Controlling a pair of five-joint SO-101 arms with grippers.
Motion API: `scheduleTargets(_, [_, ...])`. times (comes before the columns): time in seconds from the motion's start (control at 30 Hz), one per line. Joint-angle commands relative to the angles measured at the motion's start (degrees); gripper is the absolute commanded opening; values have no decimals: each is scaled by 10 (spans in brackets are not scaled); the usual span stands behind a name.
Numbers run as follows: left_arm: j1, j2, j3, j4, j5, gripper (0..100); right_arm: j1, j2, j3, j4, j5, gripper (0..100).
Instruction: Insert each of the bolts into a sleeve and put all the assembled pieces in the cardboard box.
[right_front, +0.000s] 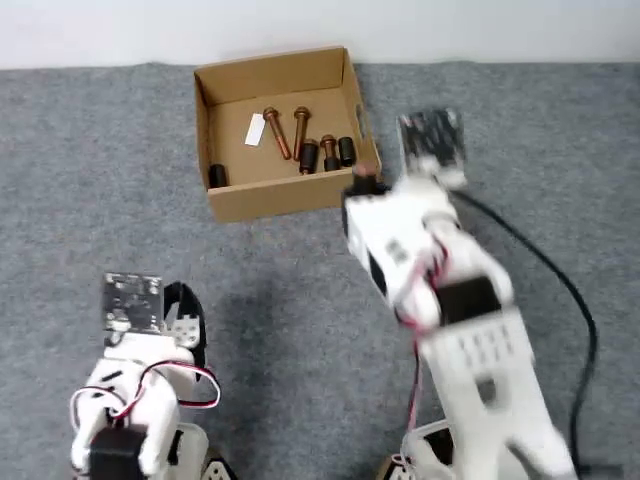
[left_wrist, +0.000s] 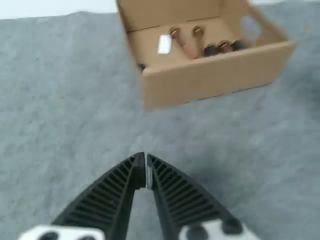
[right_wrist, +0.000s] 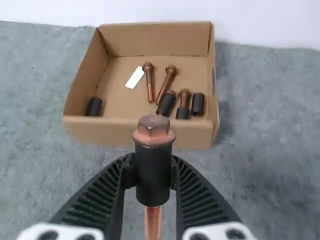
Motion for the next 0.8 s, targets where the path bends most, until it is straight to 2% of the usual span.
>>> scheduleTargets(0.0, [-42, 4, 81, -64, -33, 5, 7, 133, -149, -48, -5, 8])
scheduleTargets(0.2, [-75, -11, 178, -149, -33, 5, -5, 321, -319, -64, 72, 9])
scheduleTargets(0.4, [-72, -11, 177, -147, -31, 6, -18, 468, -453, -65, 171, 9])
scheduleTargets(0.6, [-72, -11, 177, -137, -31, 6, -20, 575, -520, -124, 293, 13])
scheduleTargets(0.67, [-72, -11, 177, -137, -31, 6, -20, 595, -527, -121, 331, 45])
scheduleTargets(0.77, [-72, -11, 177, -136, -31, 6, -21, 602, -527, -106, 367, 154])
